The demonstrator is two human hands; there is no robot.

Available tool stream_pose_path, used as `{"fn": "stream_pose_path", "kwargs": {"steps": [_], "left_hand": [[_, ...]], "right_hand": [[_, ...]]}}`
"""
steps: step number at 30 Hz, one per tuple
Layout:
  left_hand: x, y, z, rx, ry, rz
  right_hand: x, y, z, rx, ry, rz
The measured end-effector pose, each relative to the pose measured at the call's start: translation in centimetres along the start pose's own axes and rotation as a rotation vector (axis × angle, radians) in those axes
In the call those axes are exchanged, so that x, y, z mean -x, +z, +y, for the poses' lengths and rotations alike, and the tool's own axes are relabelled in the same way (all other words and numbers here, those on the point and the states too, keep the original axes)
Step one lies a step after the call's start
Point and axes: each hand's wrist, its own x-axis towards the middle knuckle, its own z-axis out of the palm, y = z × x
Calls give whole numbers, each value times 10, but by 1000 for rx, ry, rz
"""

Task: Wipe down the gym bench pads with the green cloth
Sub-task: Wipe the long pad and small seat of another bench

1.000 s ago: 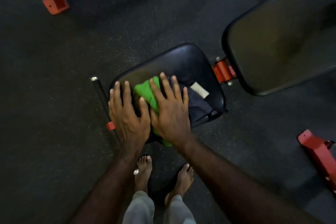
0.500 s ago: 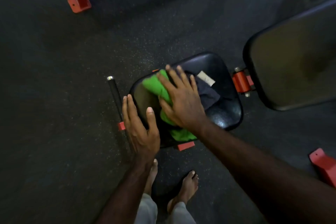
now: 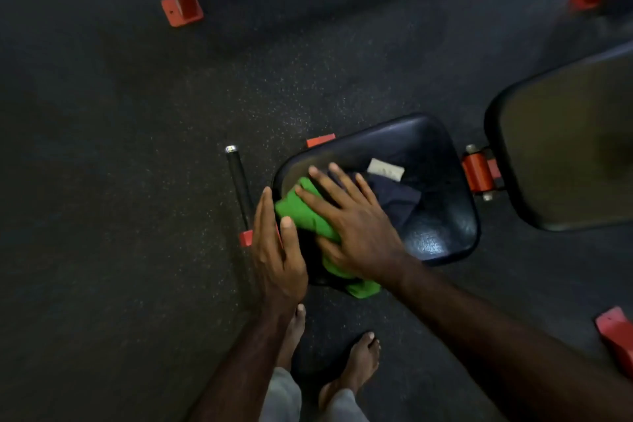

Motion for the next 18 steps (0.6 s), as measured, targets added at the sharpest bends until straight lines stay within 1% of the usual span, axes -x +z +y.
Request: {"fn": "stream_pose_path", "kwargs": {"steps": [1,2,4,6,7,8,9,12,13,14,15,16,18], "left_hand": [[-1,-3,0,19,-5,-3],[-1,-4,-1,41,-13,-1],[0,-7,-4,96,-52,21],[1,-6,-6,154,-106,36],[1,-5,-7,171,-126,47],[3,-5,-10,170,-130,56],[5,-6,-10,159,-122,61],[12,-11,-17,113,-90,41],[12,-14,-18,114,-98,29],[12,-17,-20,118,-105,14],[13,-18,-21,129,-110,6],[12,-19,-21,143,-106,13],[12,-19,-20,159,-102,28]], "right_hand": [[11,-1,8,27,-20,-14],[16,-2,16,33,23,0],[5,-5,19,-15,242,73],[-26,-7,0,-94,479,146],[-42,-7,-13,-124,537,159],[-52,-4,-27,-123,531,151],[-55,-1,-37,-95,459,134],[-26,10,-44,-22,98,21],[-12,10,-39,-2,6,-19],[2,10,-32,26,-37,-51],[11,8,-24,49,-30,-60],[12,4,-18,56,28,-50],[-5,-1,-20,7,249,7]]}}
